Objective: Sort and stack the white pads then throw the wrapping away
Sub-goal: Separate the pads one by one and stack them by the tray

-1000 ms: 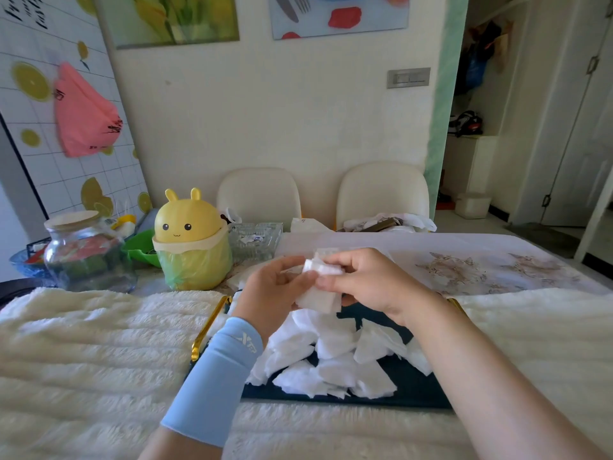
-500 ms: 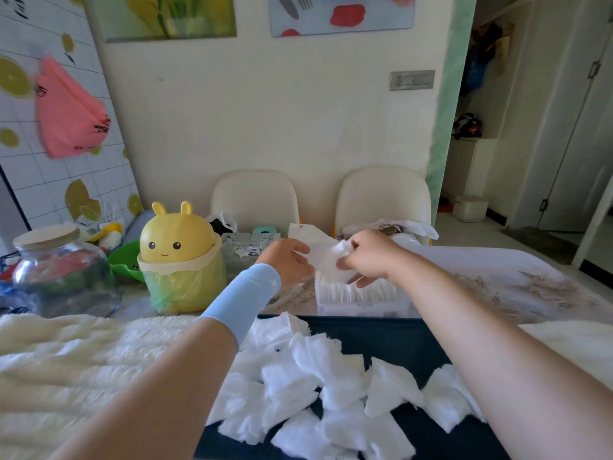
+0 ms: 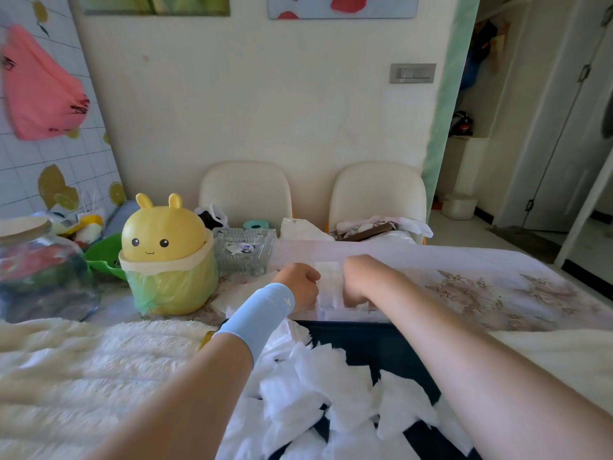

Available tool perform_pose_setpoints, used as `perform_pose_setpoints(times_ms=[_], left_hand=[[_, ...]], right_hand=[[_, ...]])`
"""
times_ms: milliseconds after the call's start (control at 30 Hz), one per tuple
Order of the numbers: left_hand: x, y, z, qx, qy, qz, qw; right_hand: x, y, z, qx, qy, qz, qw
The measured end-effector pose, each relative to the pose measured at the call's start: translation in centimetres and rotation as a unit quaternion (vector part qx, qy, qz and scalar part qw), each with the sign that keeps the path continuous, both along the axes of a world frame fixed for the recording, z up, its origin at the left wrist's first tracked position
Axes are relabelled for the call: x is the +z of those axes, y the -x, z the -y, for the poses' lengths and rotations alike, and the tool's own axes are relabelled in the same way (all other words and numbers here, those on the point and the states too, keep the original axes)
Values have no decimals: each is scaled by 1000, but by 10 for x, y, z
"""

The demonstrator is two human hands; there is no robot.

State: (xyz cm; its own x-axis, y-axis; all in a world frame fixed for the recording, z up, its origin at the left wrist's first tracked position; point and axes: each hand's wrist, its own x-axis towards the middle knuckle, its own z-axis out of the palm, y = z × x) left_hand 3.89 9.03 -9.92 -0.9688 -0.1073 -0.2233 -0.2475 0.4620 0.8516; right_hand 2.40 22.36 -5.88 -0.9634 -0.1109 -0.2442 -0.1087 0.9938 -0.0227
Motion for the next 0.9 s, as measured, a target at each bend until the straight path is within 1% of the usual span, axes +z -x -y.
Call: perform_pose_setpoints(times_ms=[33, 67, 167, 233, 300, 400, 500, 533, 600, 633, 667, 733, 767, 800, 833, 867, 900], left_hand=[[-1, -2, -1, 6, -21, 3, 1000], [-1, -3, -1, -1, -20, -10, 1000], [-3, -4, 0, -8, 8, -47, 999], [-5, -2, 4, -8, -29, -29, 999], [-6, -3, 4, 0, -49, -17, 999], [-10, -3, 5, -6, -34, -26, 999], [-7, -8, 3, -8, -21, -35, 999], [-4, -9, 2, -18, 8, -47, 999], [2, -11, 1, -47, 114, -73, 990], [4, -12, 0, -60, 175, -94, 978], [7, -13, -3, -74, 224, -117, 965], [7, -10, -9, -112, 294, -153, 937], [6, -9, -14, -134, 330, -167, 919], [5, -8, -20, -150, 355, -166, 907], [3, -5, -24, -169, 380, -155, 896], [2, -5, -30, -181, 390, -122, 895], [-2, -3, -33, -198, 412, -102, 883]], right_hand=[[-1, -1, 5, -4, -13, 9, 1000], [-2, -3, 10, -7, -7, 23, 1000], [4, -8, 16, -36, 86, 96, 991], [9, -10, 9, -59, 148, 134, 978], [12, -12, 1, -88, 205, 151, 963], [9, -17, 1, -111, 284, 132, 943], [5, -20, 5, -94, 294, 121, 944], [4, -20, 2, -92, 295, 116, 944], [1, -15, -9, -94, 320, 69, 940], [-1, -12, -16, -89, 322, 20, 942], [-4, -9, -23, -77, 303, -40, 949], [-10, -11, -33, -27, 217, -145, 965], [-14, -12, -36, 13, 175, -168, 970], [-19, -14, -39, 51, 139, -164, 975], [-23, -16, -42, 75, 109, -140, 981], [-27, -17, -45, 84, 88, -110, 986], [-30, -18, -47, 81, 73, -73, 991]])
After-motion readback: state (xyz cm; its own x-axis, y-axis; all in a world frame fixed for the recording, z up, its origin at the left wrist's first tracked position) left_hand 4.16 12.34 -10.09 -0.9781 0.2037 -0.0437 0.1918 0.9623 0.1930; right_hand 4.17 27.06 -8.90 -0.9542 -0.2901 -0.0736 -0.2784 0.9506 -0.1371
